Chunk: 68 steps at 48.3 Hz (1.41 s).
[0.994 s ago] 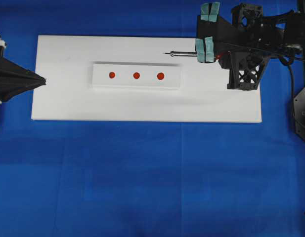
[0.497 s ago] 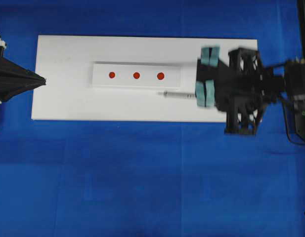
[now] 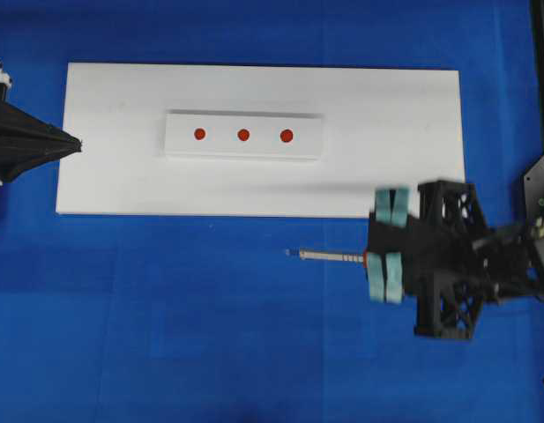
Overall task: Touch the tip of the soldering iron to the mark.
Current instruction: 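Lift the iron and carry it back down to the blue surface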
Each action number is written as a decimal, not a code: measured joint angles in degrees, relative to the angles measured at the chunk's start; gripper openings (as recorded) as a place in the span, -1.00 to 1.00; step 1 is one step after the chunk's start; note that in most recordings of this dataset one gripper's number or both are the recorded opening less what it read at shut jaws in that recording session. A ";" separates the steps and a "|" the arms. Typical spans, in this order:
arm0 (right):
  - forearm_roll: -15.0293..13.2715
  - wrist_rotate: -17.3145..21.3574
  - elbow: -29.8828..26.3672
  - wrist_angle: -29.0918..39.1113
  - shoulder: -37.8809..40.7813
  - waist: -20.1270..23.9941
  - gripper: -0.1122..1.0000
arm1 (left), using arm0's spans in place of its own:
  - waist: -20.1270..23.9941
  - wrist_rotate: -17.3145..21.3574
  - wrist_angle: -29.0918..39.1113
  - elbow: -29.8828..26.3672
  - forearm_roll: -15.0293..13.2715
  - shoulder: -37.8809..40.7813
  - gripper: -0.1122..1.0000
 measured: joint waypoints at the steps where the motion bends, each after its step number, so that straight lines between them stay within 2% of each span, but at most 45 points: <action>1: 0.00 0.26 0.00 0.00 0.18 0.26 -0.68 | 0.00 0.00 0.00 0.00 0.09 0.00 -0.76; 13: -1.41 0.62 -1.23 -0.79 2.55 1.14 -0.68 | -0.09 0.00 0.00 0.00 0.09 -0.09 -0.76; 24: -3.16 -0.53 -5.36 -2.29 7.03 -0.35 -0.68 | 0.00 0.00 0.00 0.00 0.09 -0.09 -0.76; 28: -3.25 -1.85 -7.38 -3.34 9.40 -1.41 -0.68 | 0.00 0.00 0.00 0.00 0.09 -0.09 -0.76; 44: -3.43 -12.48 -19.25 -6.59 19.78 -5.01 -0.68 | 0.00 0.00 0.00 0.00 0.09 -0.09 -0.76; 58: -3.43 -14.94 -26.81 -7.38 25.93 -7.73 -0.68 | 0.00 -0.09 0.00 0.00 0.09 -0.09 -0.76; 68: -3.16 -15.21 -27.77 -8.70 26.81 -7.38 -0.68 | -0.09 -0.09 0.00 0.00 0.00 -0.18 -0.76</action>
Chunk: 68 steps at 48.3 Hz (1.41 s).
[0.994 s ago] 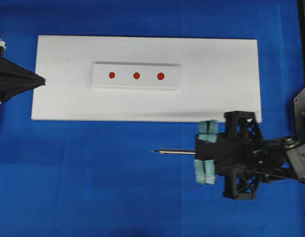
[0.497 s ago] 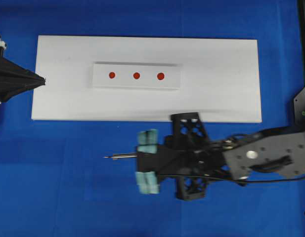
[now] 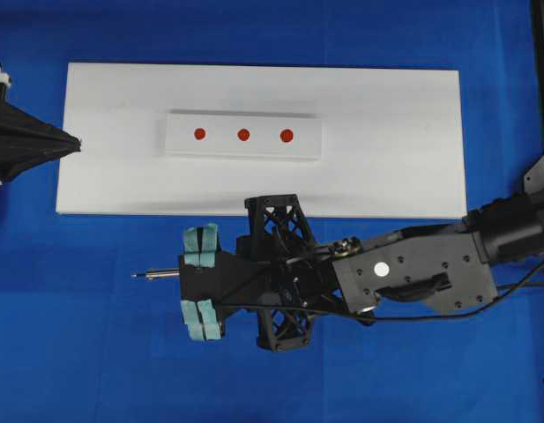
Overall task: Touch the tip of the soldering iron to the mark.
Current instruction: 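Lift the iron and carry it back down to the blue surface, then lay the soldering iron on the table and open the right gripper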
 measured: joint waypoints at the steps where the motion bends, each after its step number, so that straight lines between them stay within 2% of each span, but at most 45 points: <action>1: 0.09 0.00 0.00 0.00 0.00 0.00 -0.68 | 0.09 0.00 0.00 0.00 0.00 0.00 -0.76; 18: 1.41 0.62 0.53 -2.02 3.16 -0.09 -0.68 | 0.09 -0.79 0.00 0.00 0.09 0.00 -0.76; 26: 3.34 1.49 2.55 -7.03 5.80 -0.09 -0.68 | 0.09 -0.88 0.00 0.00 0.00 0.00 -0.76; 32: 4.04 3.52 4.48 -11.07 7.21 -0.18 -0.68 | 0.09 -0.88 0.00 0.00 0.09 0.00 -0.76; 41: 4.04 6.33 7.91 -17.31 8.17 -0.18 -0.68 | 0.00 -0.88 0.00 0.00 0.09 0.00 -0.76; 50: 4.04 6.86 10.02 -22.50 9.93 -0.26 -0.68 | 0.09 -0.88 0.00 0.00 0.09 0.00 -0.76; 68: 4.13 6.94 10.37 -25.40 12.04 -0.09 -0.68 | 0.09 -0.88 0.00 0.00 0.09 -0.09 -0.76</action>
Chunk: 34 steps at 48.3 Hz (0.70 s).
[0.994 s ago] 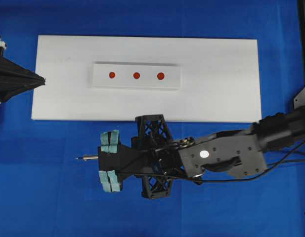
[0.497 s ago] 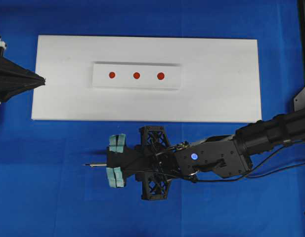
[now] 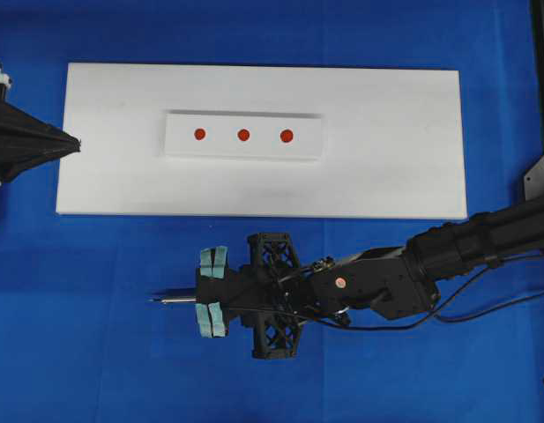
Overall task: Touch the tip of the soldering iron to the mark.
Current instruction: 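Lay the soldering iron on the table and open the right gripper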
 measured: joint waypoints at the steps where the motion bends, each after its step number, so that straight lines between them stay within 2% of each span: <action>1: 0.00 0.00 0.00 0.00 0.00 0.00 -0.68 | 0.00 0.00 0.00 0.00 0.00 -0.09 -0.76; 20: 1.05 0.00 0.00 0.26 0.00 0.00 -0.63 | 0.00 0.00 0.00 0.00 0.00 -0.09 -0.76; 25: 1.14 0.00 0.09 0.44 0.00 -0.09 -0.22 | 0.00 0.00 0.00 0.00 0.00 -0.09 -0.76; 29: 1.23 0.00 0.00 0.62 0.00 -0.18 0.24 | 0.00 -0.09 0.00 -0.09 0.00 -0.09 -0.76; 34: 1.14 -0.18 -0.09 1.32 0.00 0.26 0.73 | 0.00 -0.09 0.18 0.00 0.00 -0.09 -0.76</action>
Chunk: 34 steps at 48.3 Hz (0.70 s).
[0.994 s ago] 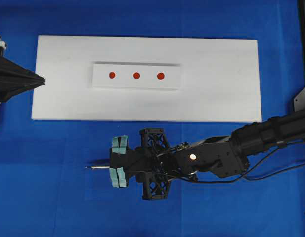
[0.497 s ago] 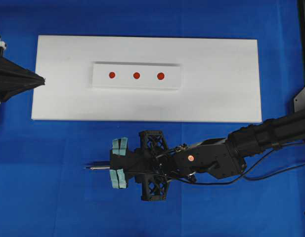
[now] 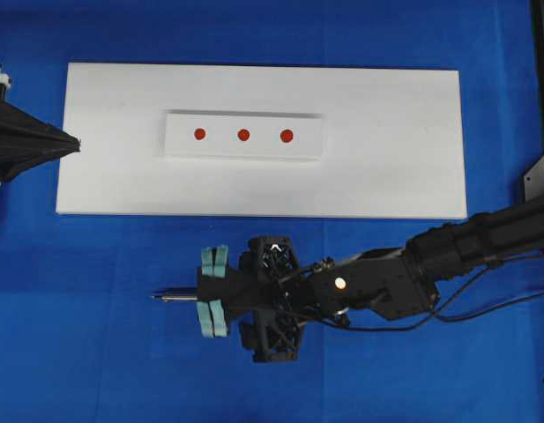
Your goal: Touch the tip of the soldering iron to the mark.
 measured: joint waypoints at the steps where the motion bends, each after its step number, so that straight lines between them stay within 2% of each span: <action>1: 0.00 0.00 0.00 0.18 0.00 0.09 0.81 | 0.00 0.00 0.09 0.00 0.00 0.00 -0.76; 3: 0.00 0.00 -0.09 0.53 -0.09 0.09 0.86 | 0.00 0.00 0.09 0.00 0.00 0.00 -0.76; 8: -0.18 0.26 0.00 1.67 -0.79 -0.18 0.78 | 0.00 0.00 0.18 0.00 0.00 0.00 -0.76; 21: -0.62 -0.35 0.00 2.64 -3.52 -0.53 0.80 | -0.09 0.00 0.26 0.00 -0.09 0.00 -0.76; 34: -1.85 -0.53 -0.97 14.59 -12.39 -0.53 0.79 | 0.00 0.00 0.26 0.00 0.00 0.00 -0.76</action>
